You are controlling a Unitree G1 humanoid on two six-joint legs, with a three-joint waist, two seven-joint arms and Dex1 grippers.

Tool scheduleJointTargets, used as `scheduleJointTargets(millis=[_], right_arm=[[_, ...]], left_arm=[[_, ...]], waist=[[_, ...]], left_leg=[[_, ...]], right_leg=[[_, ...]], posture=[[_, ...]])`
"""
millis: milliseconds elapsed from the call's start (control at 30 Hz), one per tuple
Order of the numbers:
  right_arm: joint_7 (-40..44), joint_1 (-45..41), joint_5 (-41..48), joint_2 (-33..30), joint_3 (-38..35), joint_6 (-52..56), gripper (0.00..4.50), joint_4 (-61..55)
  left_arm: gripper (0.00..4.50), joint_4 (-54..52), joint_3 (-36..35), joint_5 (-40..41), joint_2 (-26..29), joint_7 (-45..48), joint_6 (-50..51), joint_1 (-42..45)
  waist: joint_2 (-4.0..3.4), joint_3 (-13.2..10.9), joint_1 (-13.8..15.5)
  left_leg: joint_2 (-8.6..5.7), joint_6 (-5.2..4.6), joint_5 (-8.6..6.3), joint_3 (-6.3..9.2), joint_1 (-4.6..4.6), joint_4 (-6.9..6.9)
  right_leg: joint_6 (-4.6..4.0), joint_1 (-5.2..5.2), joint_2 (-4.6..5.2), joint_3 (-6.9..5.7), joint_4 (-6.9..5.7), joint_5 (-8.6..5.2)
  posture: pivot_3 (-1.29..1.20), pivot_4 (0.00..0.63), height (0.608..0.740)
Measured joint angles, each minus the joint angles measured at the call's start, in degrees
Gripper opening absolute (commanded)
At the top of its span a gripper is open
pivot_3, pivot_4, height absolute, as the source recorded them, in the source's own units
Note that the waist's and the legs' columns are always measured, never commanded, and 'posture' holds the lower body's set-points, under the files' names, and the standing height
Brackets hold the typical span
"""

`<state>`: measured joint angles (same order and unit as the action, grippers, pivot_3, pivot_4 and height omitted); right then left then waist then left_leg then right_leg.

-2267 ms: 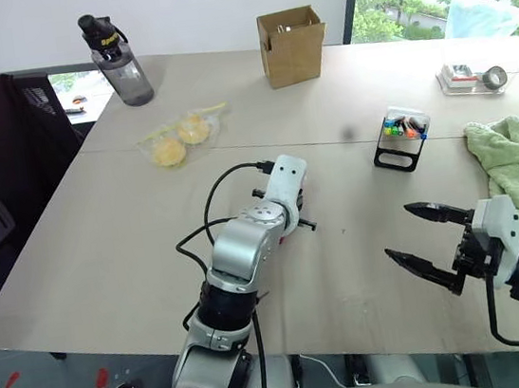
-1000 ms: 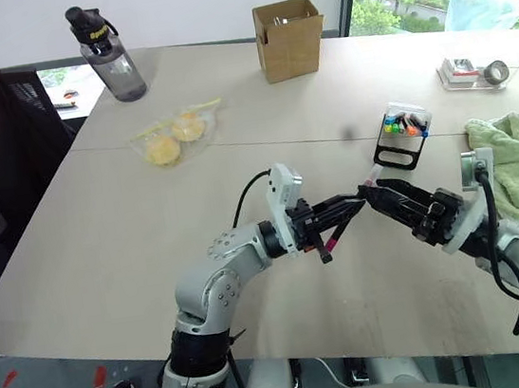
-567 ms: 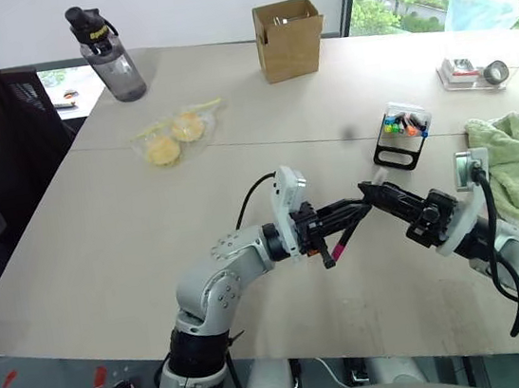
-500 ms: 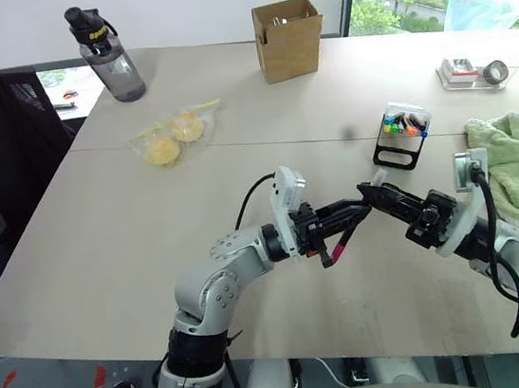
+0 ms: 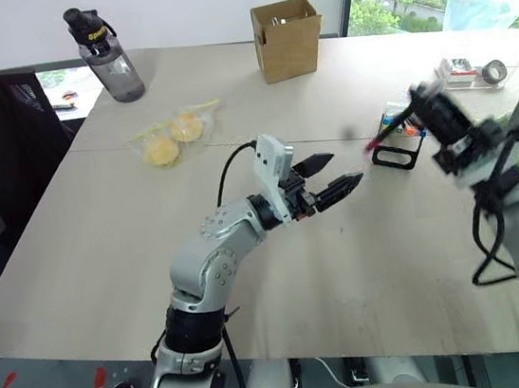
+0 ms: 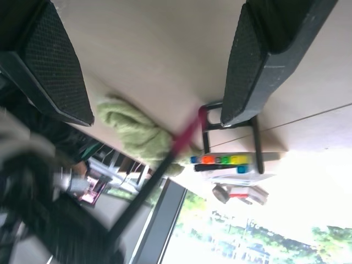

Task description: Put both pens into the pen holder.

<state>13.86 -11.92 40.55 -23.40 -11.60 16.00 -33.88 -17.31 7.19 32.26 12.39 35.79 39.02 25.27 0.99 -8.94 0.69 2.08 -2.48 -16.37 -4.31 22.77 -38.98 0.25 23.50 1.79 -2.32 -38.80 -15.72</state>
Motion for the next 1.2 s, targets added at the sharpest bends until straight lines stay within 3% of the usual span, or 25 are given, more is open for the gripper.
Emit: scheduleJointTargets(millis=[167,433,1200], right_arm=[[1.3,-4.0,-17.2,0.2,3.9,-11.7,0.1,4.8],[4.9,-2.4,-31.1,0.4,8.0,-25.3,0.1,14.9],[1.8,-5.6,-45.6,2.1,8.6,-47.6,0.1,39.3]], left_arm=[[3.76,0.5,1.3,-3.2,1.1,-1.6,0.0,1.9],[3.76,0.5,2.7,-7.1,1.9,-4.6,0.1,4.0],[3.76,-2.7,4.5,-10.0,1.7,-10.1,8.4,8.2]], waist=[[0.0,0.0,0.1],[0.0,0.0,0.1],[-0.01,0.0,0.0]], left_leg=[[0.02,0.05,0.03,-0.01,0.06,0.0],[0.02,0.07,0.04,-0.04,0.01,-0.02],[0.03,0.13,0.08,-0.07,0.01,-0.14]], right_leg=[[-0.01,0.03,0.03,0.0,0.03,0.0],[-0.02,0.02,0.06,0.01,-0.04,0.0],[-0.03,0.01,0.08,0.03,-0.1,0.01]], posture=[[0.0,0.15,0.739],[0.0,0.15,0.739],[0.0,0.15,0.739]])
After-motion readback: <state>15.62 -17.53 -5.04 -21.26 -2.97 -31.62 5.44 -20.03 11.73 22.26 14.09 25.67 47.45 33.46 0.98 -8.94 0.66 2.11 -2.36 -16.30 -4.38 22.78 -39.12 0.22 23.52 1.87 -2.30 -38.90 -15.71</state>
